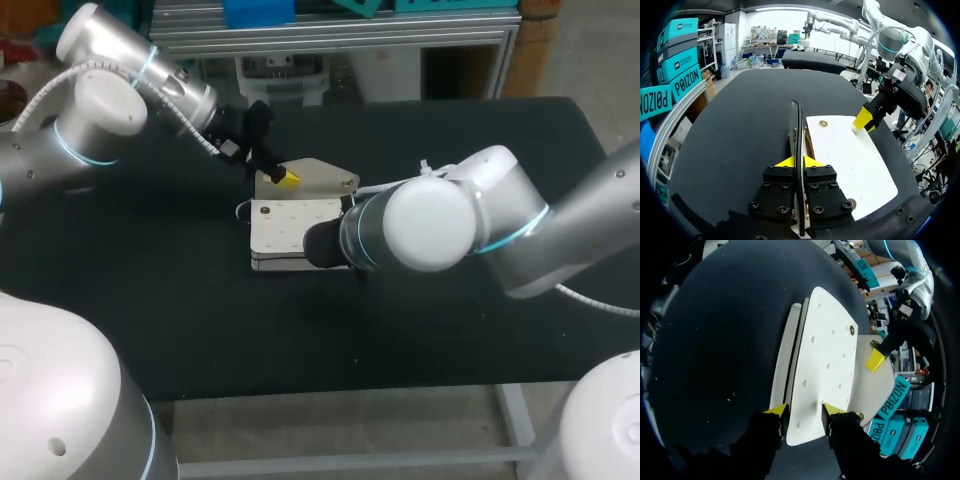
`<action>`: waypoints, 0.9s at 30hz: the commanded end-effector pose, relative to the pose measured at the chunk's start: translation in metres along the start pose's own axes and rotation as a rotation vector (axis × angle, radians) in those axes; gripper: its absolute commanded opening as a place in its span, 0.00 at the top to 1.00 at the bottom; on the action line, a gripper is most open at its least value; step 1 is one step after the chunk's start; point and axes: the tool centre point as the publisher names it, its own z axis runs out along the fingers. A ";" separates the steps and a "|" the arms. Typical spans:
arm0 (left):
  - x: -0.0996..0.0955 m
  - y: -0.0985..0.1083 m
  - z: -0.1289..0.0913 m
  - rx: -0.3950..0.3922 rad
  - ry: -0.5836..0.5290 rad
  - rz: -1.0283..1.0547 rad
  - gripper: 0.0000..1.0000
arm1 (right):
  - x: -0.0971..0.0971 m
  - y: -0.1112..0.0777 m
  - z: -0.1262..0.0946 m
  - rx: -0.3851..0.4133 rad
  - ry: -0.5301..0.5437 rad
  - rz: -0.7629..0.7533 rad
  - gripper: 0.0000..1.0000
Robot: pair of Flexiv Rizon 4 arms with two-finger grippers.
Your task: Pick up the bag, open it, inspect its contents, close it, and place it on the opposite side
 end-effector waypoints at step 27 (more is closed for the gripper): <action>0.031 0.019 0.010 0.072 -0.077 0.270 1.00 | -0.001 -0.003 0.015 0.025 0.011 0.040 1.00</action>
